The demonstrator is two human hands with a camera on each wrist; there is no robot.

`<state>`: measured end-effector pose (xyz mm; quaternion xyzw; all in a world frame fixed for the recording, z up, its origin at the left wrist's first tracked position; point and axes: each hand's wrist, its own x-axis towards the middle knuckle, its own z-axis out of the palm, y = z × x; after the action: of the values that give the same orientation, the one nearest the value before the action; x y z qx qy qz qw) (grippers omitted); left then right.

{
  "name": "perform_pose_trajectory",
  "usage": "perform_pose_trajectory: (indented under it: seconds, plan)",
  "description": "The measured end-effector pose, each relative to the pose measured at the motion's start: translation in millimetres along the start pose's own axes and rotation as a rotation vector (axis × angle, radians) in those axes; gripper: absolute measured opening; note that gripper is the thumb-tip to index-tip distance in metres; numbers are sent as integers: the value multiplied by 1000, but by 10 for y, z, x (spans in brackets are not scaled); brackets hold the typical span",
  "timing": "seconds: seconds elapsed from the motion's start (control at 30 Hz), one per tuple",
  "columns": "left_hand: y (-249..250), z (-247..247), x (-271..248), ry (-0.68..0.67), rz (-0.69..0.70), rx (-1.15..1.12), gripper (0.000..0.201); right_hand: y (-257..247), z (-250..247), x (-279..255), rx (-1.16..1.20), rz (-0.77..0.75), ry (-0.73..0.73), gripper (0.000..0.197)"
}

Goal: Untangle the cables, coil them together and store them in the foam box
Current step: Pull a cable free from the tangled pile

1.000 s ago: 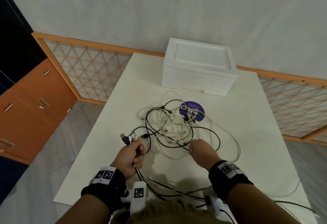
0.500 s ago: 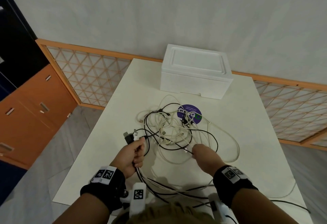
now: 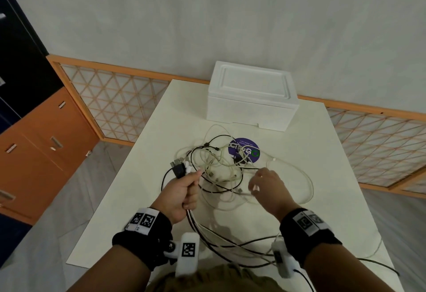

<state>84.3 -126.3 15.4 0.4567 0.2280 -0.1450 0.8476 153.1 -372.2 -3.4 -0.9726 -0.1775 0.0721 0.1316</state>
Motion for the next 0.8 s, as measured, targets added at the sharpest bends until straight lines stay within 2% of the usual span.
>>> perform_pose_trajectory:
  seconds: [0.17, 0.33, 0.47, 0.57, 0.67, 0.73, 0.8]
  plan:
    - [-49, -107, -24, 54, -44, -8, 37, 161, 308, -159, -244, -30, -18, 25]
    - [-71, -122, -29, 77, -62, 9, 38, 262, 474, -187, -233, 38, -11, 28]
    - [-89, -134, -23, 92, -71, 20, 38, 250, 521, -157, -118, 135, -30, 25]
    - [-77, -126, -8, 89, -71, 34, 38, 252, 512, -128, -223, 141, -55, 23]
    - [-33, -102, 2, 89, -62, 14, 40, 180, 294, -55, -294, 64, -130, 23]
    - [27, -83, 9, 95, -30, -12, 46, 75, -23, 27, -241, 29, -151, 22]
    - [90, -41, 29, 93, 19, -6, 49, -51, -421, 112, -131, 13, -82, 19]
